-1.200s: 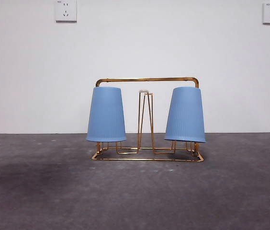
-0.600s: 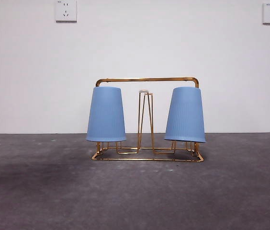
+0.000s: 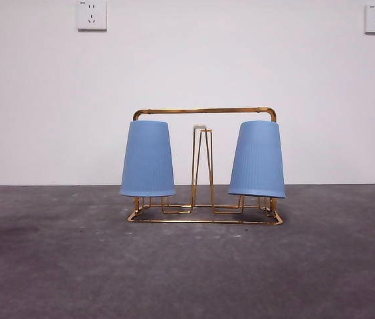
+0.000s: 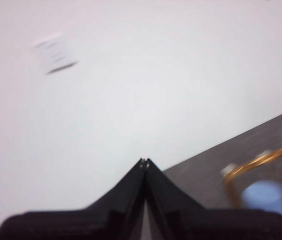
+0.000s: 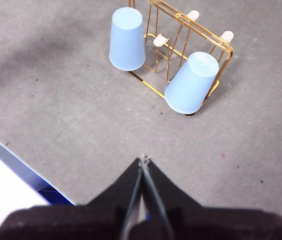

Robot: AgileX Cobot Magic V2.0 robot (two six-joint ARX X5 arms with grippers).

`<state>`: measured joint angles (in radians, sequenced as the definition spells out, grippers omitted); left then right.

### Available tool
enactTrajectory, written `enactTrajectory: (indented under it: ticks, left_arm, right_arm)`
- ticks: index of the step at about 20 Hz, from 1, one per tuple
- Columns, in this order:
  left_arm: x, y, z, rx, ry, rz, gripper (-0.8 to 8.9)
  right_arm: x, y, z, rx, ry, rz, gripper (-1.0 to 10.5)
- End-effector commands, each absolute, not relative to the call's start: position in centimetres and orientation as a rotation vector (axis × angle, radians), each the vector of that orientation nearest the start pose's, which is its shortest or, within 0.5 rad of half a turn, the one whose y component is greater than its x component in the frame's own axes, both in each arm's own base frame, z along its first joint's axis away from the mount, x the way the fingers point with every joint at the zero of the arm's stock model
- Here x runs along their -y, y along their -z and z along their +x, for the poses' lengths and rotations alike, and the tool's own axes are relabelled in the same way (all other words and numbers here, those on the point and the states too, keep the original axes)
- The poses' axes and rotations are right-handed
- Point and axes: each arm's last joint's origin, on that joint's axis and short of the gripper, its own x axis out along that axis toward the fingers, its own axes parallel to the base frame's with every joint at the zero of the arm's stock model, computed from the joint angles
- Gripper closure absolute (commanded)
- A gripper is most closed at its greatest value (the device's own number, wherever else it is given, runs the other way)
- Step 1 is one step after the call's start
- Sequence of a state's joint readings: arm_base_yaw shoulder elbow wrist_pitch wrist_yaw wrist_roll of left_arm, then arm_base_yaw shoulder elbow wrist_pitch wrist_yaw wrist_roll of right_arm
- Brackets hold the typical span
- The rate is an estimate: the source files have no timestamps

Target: Pick up cup 1,put cup 1 in the cup rack,pick up cup 2,put cup 2 in the cup rack

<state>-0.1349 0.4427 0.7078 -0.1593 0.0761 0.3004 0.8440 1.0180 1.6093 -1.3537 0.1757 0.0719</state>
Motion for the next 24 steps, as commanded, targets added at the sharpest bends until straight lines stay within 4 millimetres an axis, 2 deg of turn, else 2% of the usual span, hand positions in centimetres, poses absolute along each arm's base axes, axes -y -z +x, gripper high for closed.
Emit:
enactTrajectory:
  ticks: [1,6,11,13,16,24]
  left_arm:
    - [1.1,-30.8,9.7,0.077,0.142,0.312,8.17]
    - [0.8,-22.3,9.5,-0.011,0.122,0.214,8.17]
    - [0.7,-16.9,9.5,-0.058,0.116,0.121,8.17]
    - [0.7,-15.6,9.7,-0.093,0.114,0.083,8.17]
    - [0.7,-15.0,9.6,-0.16,0.116,0.079,8.17]
    - [0.7,-14.9,9.6,-0.164,0.117,0.055,8.17]
  right_arm:
    - [-8.6,-44.6,8.4,-0.725,-0.602,-0.315,9.4]
    - [-8.6,-44.6,8.4,-0.724,-0.602,-0.316,9.4]
    - [-8.7,-44.6,8.4,-0.725,-0.601,-0.316,9.4]
    - [-8.7,-44.6,8.4,-0.725,-0.601,-0.316,9.4]
    - [-8.7,-44.6,8.4,-0.725,-0.601,-0.316,9.4]
    - [-8.8,-44.5,8.5,-0.73,-0.601,-0.318,9.4]
